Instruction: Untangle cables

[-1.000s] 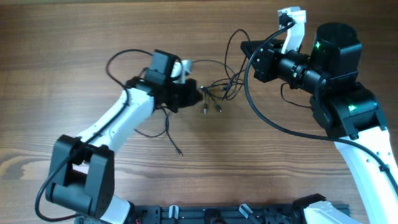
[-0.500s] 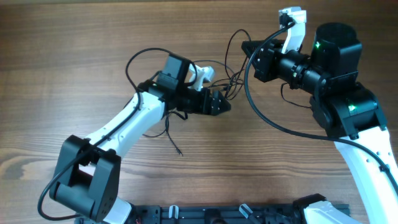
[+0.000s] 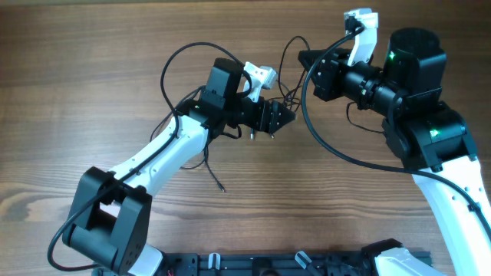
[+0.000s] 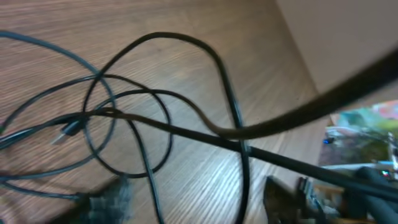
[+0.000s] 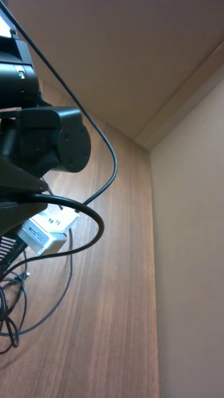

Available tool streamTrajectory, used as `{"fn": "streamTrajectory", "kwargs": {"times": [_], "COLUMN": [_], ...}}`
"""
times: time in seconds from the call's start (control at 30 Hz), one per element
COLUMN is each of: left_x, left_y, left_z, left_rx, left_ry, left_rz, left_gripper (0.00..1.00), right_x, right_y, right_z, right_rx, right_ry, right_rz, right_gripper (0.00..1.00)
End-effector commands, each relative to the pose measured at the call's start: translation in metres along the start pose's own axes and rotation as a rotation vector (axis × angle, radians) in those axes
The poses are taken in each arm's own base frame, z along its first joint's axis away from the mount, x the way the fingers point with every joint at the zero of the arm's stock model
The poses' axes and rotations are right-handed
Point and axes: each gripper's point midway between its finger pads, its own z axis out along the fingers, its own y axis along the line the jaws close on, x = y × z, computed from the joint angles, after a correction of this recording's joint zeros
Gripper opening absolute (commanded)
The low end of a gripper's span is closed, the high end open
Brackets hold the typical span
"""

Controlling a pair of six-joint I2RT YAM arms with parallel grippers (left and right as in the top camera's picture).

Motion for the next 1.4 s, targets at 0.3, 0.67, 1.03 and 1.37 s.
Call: {"fn": "streamTrajectory", "kwargs": {"times": [0.3,0.67,1.03,1.37], "left_x": [0.045,0.075,0.065,0.061], "left_y": [0.062,0.178,0.207,0.214], "left_z": [-0.017,-0.127,-0.185,-0.206], "left_rx": [-0.303,-0.601,-0.433,-0.407], "left_ry": [0.137,0.128,-0.068,-0.136], "left_rz": [-0.15,-0.536,-0.76,-0.797], "left_gripper": [0.04,0.04,0.04,0.04], "right_x": [-0.015,-0.012,0.011,0.052], "right_y": [-0.034,-0.198,-0.293,-0.342], "right_z": [-0.006,-0.113,-0.239,-0.24], "right_rx": [0.207,0.879,1.146,1.208], "right_ry": [-0.075,-0.225,-0.332,-0.2], "right_rz": [0.029,0.376,0.637,0.778], "right_gripper": [0.04,0.04,0.04,0.04]}}
